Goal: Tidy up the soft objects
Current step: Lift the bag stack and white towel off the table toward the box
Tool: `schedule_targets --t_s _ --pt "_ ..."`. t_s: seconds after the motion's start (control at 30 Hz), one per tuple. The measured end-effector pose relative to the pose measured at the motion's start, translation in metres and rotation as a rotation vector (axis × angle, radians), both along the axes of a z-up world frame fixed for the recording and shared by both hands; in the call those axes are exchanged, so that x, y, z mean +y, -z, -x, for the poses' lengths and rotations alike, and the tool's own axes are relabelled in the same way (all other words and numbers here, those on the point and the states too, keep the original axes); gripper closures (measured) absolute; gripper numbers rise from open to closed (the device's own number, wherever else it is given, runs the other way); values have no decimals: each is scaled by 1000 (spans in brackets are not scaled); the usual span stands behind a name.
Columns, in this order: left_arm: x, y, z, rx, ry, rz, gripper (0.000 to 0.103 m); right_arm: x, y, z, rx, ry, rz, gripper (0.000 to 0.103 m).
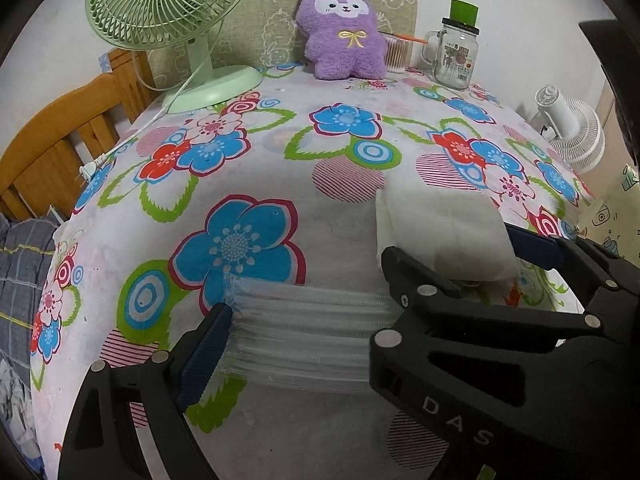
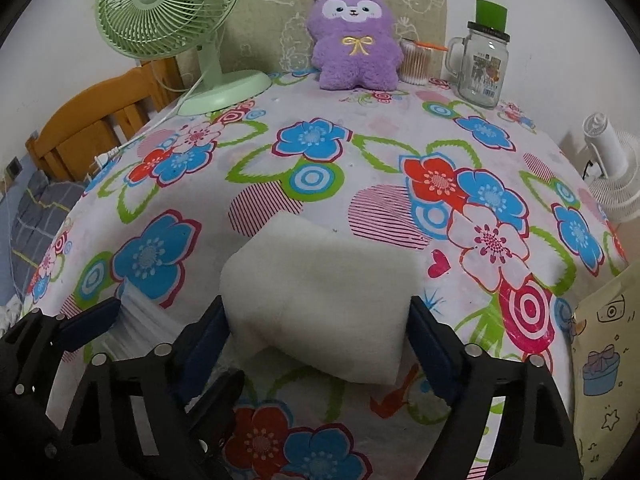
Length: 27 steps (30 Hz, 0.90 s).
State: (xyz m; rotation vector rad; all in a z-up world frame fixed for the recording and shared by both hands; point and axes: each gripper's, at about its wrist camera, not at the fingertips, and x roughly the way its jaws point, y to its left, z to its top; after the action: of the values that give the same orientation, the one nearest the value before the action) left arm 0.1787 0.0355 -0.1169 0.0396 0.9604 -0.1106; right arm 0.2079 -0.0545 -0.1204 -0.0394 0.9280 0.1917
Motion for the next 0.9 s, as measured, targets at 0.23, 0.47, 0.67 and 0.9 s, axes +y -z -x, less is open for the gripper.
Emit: schedule_targets --t_s 0.23,0.47,0.67,0.9 --pt "-4 -2 3 -12 9 -28 11 -3 -6 9 -21 3 16 29" --pt "-10 -10 17 -38 18 -33 11 -12 -17 26 -45 17 14 31" --pt "-15 -17 32 -57 14 -31 11 -18 -27 43 -72 20 8 31" --pt "-26 -30 52 -92 23 -28 11 -30 -41 65 -109 36 3 31"
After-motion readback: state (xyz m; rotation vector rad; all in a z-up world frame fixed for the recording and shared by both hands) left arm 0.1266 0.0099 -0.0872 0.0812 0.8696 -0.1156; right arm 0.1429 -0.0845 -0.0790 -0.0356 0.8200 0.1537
